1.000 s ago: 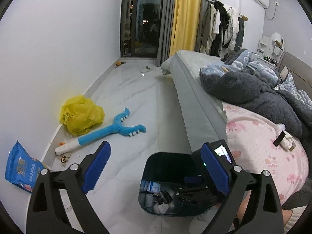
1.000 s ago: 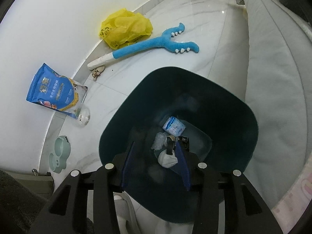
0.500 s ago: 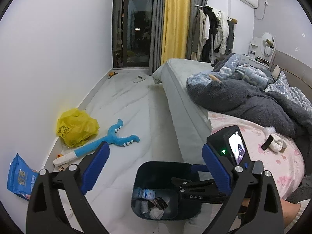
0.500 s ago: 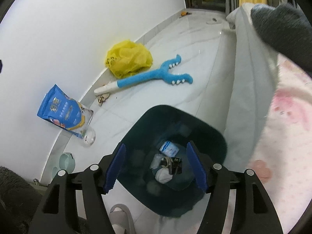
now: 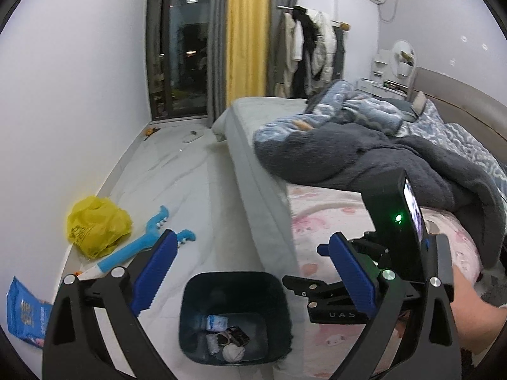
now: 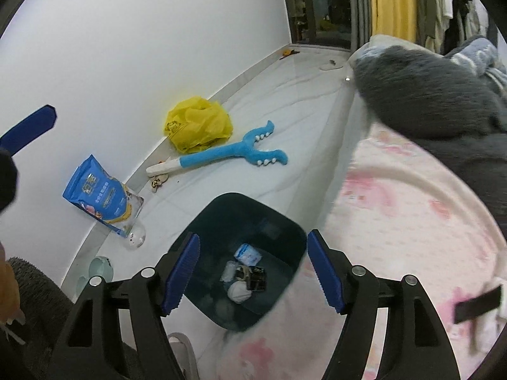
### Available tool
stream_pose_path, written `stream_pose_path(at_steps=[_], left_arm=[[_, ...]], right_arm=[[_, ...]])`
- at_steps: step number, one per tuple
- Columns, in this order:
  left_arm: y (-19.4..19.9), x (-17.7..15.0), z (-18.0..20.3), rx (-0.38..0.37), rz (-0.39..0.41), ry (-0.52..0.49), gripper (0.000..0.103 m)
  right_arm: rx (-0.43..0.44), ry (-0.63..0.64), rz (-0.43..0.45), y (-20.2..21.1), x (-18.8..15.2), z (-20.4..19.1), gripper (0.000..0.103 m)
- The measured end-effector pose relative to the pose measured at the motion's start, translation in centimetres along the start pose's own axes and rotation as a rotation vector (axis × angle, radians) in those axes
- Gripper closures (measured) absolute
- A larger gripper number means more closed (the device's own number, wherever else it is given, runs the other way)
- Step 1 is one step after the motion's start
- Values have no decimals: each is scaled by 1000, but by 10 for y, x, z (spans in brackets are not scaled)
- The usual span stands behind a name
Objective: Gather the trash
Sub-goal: 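Move both open grippers from the bin back over the pillow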
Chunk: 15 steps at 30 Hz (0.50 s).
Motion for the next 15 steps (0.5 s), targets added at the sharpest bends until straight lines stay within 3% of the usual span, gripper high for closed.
stream_pose_path(at_steps=[15], left_arm=[[-18, 15, 53, -95, -25, -70, 4]], right_arm=[[-82, -18, 101, 77, -29, 68, 23]])
Point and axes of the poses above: each gripper's, at about its wrist camera, not at the fingertips, and y roughly against the way its jaws point, z to its right, x to its top, the point moved 6 cm from there along -y, roughly the way its jaws point, and after that the axes turned 12 degrees about -z, right-handed, at the moved point
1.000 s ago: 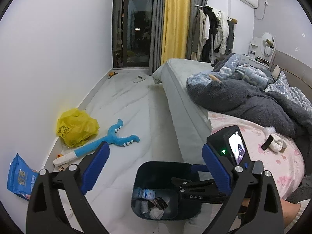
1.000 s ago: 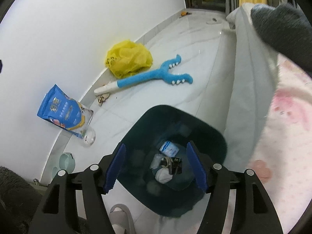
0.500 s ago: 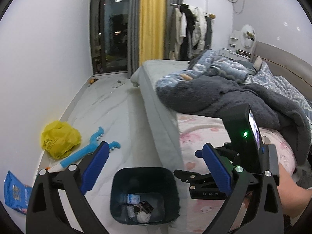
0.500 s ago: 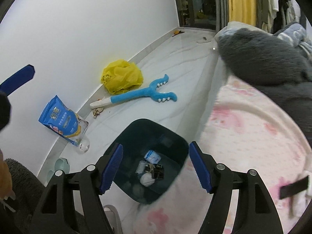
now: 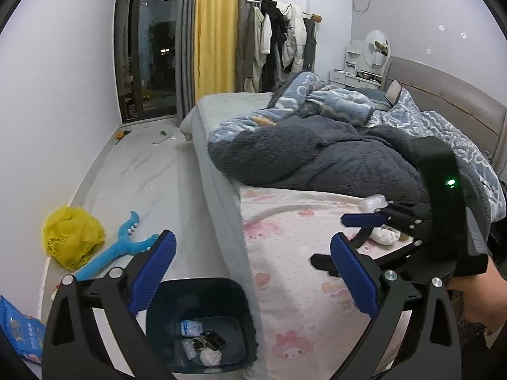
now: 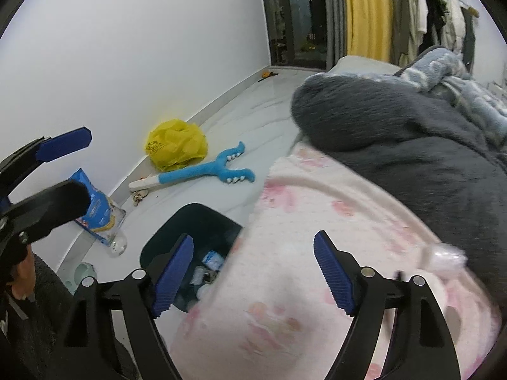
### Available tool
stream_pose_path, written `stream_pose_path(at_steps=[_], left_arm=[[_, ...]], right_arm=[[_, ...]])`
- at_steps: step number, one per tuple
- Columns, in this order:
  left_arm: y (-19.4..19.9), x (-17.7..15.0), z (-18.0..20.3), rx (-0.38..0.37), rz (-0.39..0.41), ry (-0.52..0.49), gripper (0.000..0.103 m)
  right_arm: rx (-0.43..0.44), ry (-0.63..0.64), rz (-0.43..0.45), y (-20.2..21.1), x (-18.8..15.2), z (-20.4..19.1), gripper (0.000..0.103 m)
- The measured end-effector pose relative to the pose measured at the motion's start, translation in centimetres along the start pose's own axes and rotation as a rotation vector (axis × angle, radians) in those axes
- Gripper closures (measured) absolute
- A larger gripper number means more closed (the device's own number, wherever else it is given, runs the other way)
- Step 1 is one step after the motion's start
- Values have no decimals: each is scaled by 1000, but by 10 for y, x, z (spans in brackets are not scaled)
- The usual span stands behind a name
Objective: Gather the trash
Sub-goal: 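Move both open grippers from the bin back over the pillow, then grasp the black strap piece beside the white cloth ball with the left gripper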
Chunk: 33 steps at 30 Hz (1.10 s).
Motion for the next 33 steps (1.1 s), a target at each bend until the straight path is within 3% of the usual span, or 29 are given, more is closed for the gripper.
stream_pose_path(at_steps=[9, 18, 24, 26, 33], left_arm=[[-18, 9, 29, -66, -24, -31, 4], [-34, 19, 64, -150, -16, -72, 5], [-56, 24, 80, -190, -48, -96, 8], [-65, 23, 85, -206, -67, -98, 17], [-94, 18, 108, -206, -115, -108, 18]], right_arm=[[-43, -33, 32, 29, -17, 48, 22], [-82, 25, 24, 44, -41, 84, 19], [-94, 60, -7, 39, -54, 106, 19], [-84, 72, -24, 35, -58, 111, 19], [-74, 112, -85, 16, -74, 123, 18]])
Point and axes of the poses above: each gripper's, at about its wrist camera, not at the fingertips, and y roughly against the way its jaws point, z to its right, x to its top, the point moved 6 cm from there along -y, roughly the way its jaws point, and after that the axes turned 12 degrees about -z, right-handed, at the moved point
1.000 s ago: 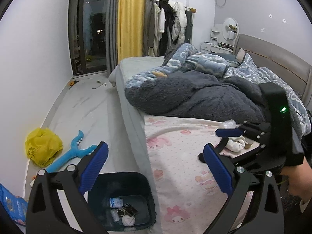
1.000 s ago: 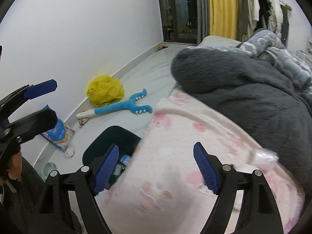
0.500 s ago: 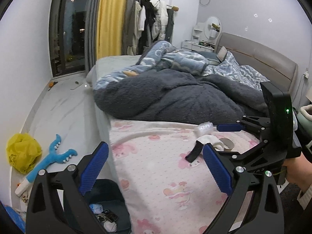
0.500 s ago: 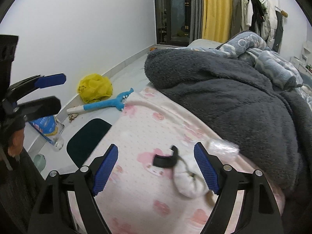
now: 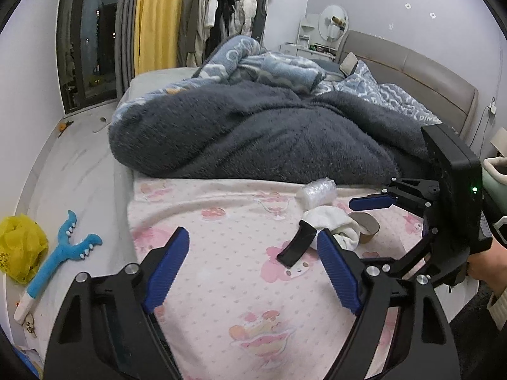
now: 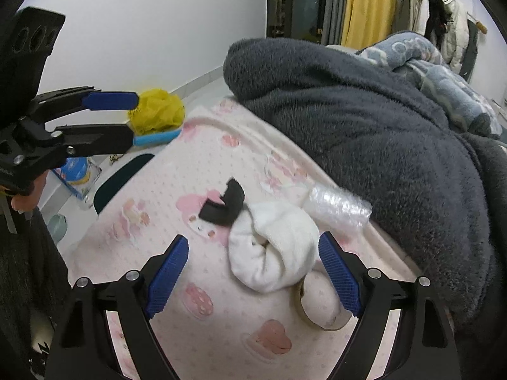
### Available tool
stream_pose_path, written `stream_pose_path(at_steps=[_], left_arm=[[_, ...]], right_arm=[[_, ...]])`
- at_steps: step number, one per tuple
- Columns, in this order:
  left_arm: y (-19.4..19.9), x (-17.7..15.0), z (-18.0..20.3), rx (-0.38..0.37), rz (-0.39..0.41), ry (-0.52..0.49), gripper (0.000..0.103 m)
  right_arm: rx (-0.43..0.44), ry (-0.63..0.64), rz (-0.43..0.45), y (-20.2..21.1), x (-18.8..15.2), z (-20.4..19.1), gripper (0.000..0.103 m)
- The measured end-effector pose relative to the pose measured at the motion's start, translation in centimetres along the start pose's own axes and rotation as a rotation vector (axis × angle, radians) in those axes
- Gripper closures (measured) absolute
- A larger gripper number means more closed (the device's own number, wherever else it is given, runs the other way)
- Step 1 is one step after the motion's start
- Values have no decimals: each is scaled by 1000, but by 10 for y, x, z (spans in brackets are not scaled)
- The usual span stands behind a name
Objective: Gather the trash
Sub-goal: 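Grasp the black strap piece beside the white cloth ball with the left gripper, then grasp the white cloth ball with the right gripper and lift it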
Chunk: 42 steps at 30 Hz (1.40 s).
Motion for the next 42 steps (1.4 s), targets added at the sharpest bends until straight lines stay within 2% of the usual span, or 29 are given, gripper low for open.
stream_pose_path(at_steps=[3, 8, 12, 21, 24, 29, 34, 42], left_arm=[[-12, 1, 9, -34, -23, -2, 20], [-29, 0, 22, -60, -55, -11, 31], [-40, 3, 27, -74, -63, 6, 33], [-63, 4, 38, -108, -92, 25, 49], [-70, 4, 42, -117, -99, 24, 55], [-78, 6, 45, -138, -107, 42, 73], [-78, 7, 45, -140, -104, 52, 86], [-71, 9, 36, -147, -85, 73, 88]], right_arm=[[3, 16, -1, -3, -3, 0, 17], [16, 28, -1, -8, -7, 4, 17], [27, 24, 5, -10, -10, 9, 17], [47, 19, 11, -13, -13, 13, 17], [49, 19, 17, -12, -13, 14, 17], [47, 14, 24, -10, -15, 16, 17], [48, 5, 25, -10, -18, 20, 17], [63, 10, 36, -11, -11, 18, 17]])
Point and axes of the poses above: each gripper's, at about its wrist camera, not at the fingertips, and y roughly against the way its jaws point, z to its right, x to its top, the point moved 6 cm from there along -y, roughly the way its jaws point, and after that the axes turned 12 degrees about -z, right-handed, at the moved point
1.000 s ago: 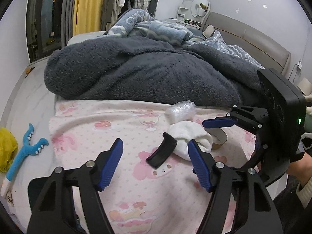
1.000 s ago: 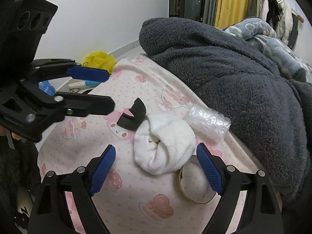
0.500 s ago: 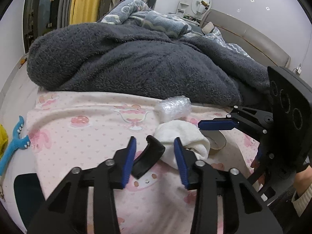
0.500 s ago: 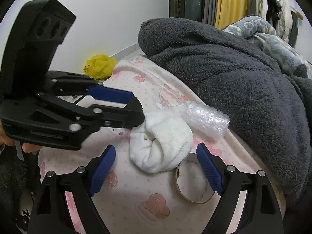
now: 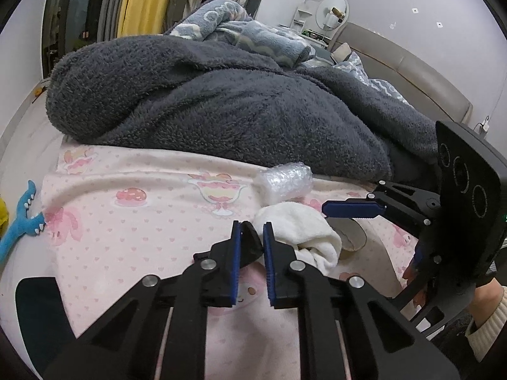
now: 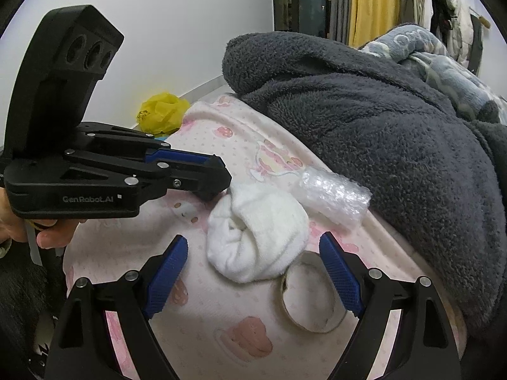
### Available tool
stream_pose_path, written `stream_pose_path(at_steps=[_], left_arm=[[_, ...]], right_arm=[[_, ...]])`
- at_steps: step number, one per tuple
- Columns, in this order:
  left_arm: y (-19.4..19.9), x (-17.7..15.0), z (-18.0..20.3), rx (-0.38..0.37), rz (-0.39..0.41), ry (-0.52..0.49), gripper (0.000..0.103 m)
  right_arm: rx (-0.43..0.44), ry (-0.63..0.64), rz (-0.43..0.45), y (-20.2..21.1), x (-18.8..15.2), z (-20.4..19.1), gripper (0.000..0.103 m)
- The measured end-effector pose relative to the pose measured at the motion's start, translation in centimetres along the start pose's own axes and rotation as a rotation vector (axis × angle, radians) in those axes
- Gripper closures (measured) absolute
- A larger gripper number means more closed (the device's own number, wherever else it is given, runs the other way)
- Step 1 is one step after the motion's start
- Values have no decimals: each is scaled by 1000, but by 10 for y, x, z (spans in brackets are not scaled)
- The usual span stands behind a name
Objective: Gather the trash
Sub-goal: 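Grasp the white cloth ball with the right gripper and lift it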
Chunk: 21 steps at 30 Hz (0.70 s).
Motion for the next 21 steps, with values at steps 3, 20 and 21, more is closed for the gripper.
stream_pose_path(at_steps=[3, 20, 21], left_arm=[[6, 0, -1, 10, 13, -5, 88], [40, -4, -23, 104, 46, -22, 88], [43, -5, -26, 117, 48, -19, 88]], right_arm=[[-1, 6, -3, -3, 4, -3, 17], [-80, -49, -56, -21, 21, 3, 51], [-73, -69, -49, -18, 24, 5, 51]])
Point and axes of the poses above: each gripper's, at about its wrist camera, not at the fingertips, and y roughly against the way its jaws point, z to its right, x to its top, the point moved 6 cm from there along -y, roughly the way its jaws point, and after that the axes turned 12 degrees about -z, right-handed, at the moved point
